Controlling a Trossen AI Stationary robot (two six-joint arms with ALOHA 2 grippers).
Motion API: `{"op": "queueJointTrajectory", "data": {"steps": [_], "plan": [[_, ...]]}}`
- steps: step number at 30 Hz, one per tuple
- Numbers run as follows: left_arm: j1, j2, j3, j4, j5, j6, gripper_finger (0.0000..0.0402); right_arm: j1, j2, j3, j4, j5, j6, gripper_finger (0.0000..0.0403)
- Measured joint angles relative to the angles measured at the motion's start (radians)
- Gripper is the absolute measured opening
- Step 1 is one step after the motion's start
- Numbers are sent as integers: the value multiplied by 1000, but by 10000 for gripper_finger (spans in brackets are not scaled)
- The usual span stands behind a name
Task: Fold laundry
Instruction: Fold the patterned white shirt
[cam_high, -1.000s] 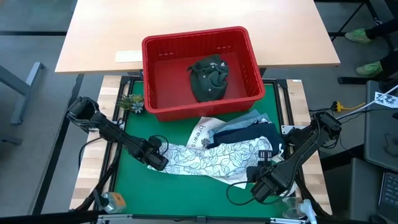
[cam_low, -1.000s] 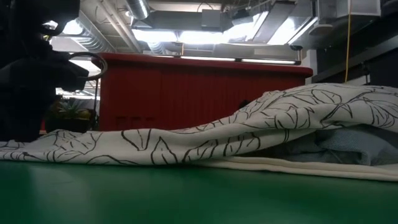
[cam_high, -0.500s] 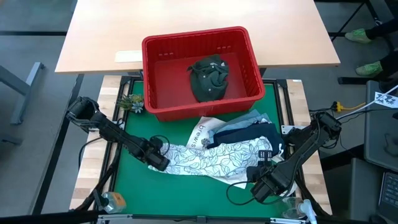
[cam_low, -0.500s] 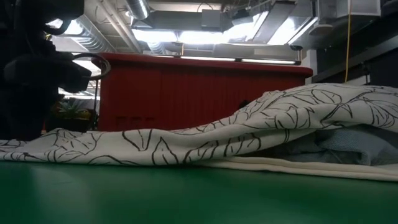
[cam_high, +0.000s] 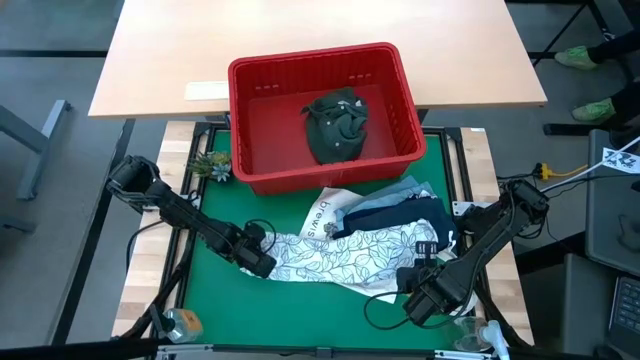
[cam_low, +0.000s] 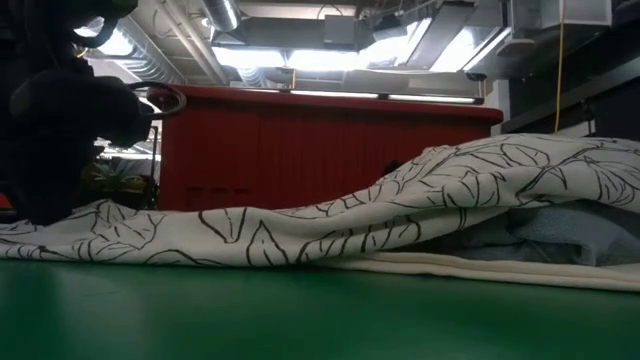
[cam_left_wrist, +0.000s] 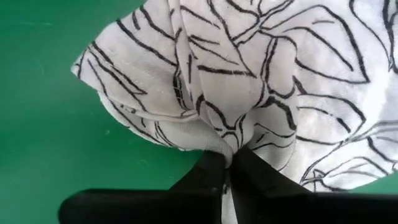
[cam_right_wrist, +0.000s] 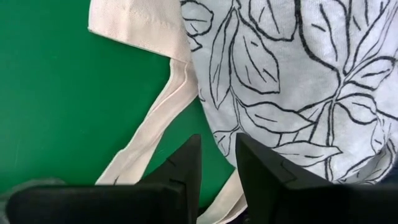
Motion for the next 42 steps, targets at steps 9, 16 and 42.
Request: {"op": "queueJointTrajectory", "data": {"steps": [9,16,42], "plan": [[-11,-122,38,-5,8,34,3,0,0,25,-55,15,-23,99],[-11,-222,61,183,-65,63,2,42,-1,128,-201,143,-47,99],[160,103,289,1080,-141,619,0,46,-6,355,-210,220,-207,99]]}}
